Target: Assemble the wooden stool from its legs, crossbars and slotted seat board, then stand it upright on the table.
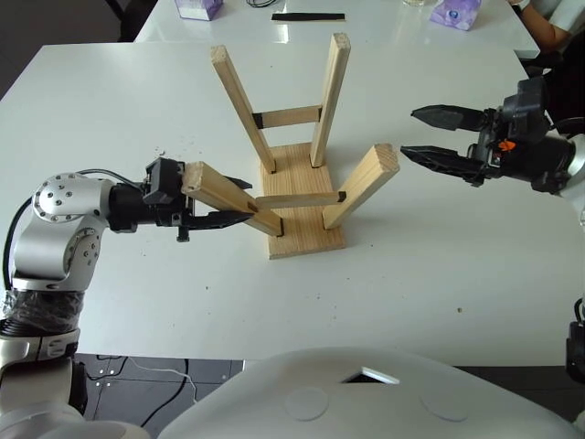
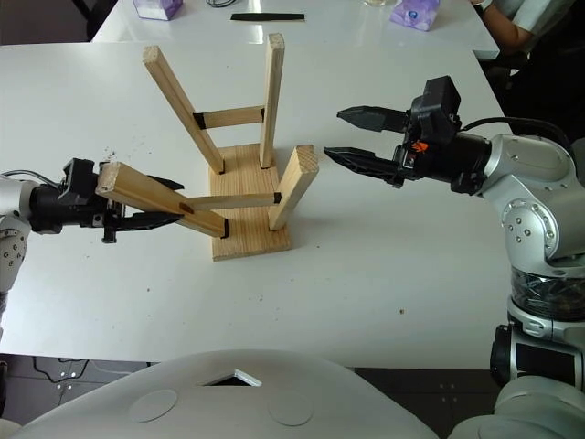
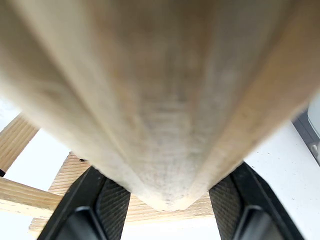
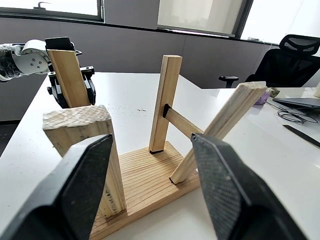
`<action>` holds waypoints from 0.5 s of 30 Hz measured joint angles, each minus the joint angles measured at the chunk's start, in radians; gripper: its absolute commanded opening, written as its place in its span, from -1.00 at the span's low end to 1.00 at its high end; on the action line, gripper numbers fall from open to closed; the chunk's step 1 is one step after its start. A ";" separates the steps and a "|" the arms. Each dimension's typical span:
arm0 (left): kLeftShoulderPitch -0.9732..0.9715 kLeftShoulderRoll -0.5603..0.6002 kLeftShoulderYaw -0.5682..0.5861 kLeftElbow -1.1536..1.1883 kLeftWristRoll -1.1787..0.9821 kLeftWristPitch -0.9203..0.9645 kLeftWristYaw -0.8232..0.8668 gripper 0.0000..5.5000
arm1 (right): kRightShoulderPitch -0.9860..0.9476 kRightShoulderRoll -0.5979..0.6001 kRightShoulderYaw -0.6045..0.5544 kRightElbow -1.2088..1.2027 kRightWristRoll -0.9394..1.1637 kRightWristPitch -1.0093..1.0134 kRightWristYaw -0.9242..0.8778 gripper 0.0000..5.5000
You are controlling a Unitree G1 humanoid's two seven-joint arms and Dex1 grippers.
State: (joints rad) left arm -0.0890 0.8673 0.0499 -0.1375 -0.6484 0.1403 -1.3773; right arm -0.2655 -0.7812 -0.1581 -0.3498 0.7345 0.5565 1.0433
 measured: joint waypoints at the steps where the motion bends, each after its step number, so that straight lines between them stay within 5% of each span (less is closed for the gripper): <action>1: -0.005 0.000 -0.005 0.003 0.000 0.000 0.000 -0.25 | 0.004 0.001 0.001 -0.001 -0.001 0.000 0.000 0.05; 15: -0.060 0.000 -0.082 -0.033 0.030 0.044 0.075 -0.25 | 0.012 0.008 0.004 -0.004 -0.015 0.000 -0.019 0.05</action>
State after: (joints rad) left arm -0.1495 0.8669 -0.0320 -0.1708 -0.6183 0.1846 -1.3023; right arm -0.2533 -0.7729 -0.1539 -0.3536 0.7196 0.5560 1.0238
